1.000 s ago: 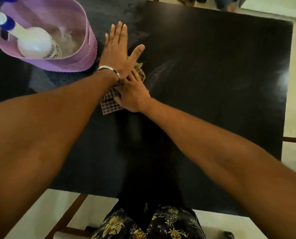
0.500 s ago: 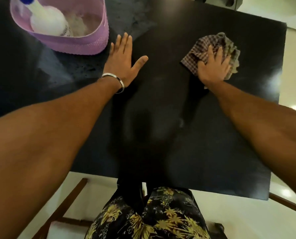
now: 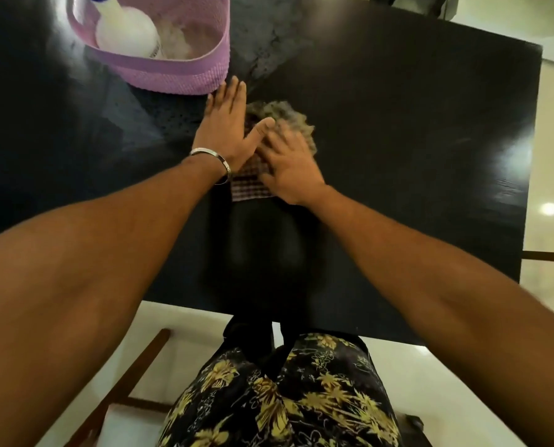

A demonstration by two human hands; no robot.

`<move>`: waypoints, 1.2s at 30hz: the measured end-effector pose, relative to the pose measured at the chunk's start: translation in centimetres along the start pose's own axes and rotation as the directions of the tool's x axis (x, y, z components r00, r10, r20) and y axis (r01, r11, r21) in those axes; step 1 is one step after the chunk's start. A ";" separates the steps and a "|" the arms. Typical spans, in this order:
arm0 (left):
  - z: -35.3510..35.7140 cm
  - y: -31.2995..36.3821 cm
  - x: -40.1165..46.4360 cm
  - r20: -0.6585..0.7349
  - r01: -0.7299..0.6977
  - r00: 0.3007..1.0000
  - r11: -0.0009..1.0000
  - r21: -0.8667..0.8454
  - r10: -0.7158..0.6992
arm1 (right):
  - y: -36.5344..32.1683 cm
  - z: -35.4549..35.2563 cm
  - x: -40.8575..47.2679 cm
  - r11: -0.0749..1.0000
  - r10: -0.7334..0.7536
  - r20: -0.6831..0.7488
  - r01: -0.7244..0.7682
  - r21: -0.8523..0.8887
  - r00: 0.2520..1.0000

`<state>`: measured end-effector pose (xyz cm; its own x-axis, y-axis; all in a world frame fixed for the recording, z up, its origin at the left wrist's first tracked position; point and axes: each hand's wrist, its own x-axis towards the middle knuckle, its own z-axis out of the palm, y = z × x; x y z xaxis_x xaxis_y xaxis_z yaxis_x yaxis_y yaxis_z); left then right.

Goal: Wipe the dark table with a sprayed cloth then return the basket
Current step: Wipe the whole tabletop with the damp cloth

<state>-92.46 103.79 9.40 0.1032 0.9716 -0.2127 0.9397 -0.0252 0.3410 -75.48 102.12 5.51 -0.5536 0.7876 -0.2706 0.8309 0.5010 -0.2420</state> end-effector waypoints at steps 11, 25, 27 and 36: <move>0.3 0.1 -4.3 0.006 0.068 0.998 0.997 -0.019 -0.068 | 7.9 -0.6 -4.3 0.582 0.805 -0.052 -0.768 0.268 0.591; 1.9 -0.5 -10.6 -0.008 0.145 0.989 0.988 -0.055 -0.145 | -6.2 3.7 -7.1 0.998 -0.057 -0.067 0.059 0.028 0.996; 2.1 -0.9 -11.0 -0.021 0.144 0.989 0.988 -0.047 -0.146 | -1.4 3.0 -8.0 0.989 0.146 -0.109 -0.143 0.034 0.983; -0.4 -7.5 -11.1 -0.035 0.175 0.984 0.984 -0.033 -0.176 | 11.2 -0.3 -9.1 0.482 0.867 -0.004 -0.835 0.267 0.499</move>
<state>-100.73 93.29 9.55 -0.0751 0.9686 -0.2372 0.9319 0.1528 0.3290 -61.16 100.69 5.53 0.4443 0.8285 -0.3408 0.8475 -0.5121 -0.1399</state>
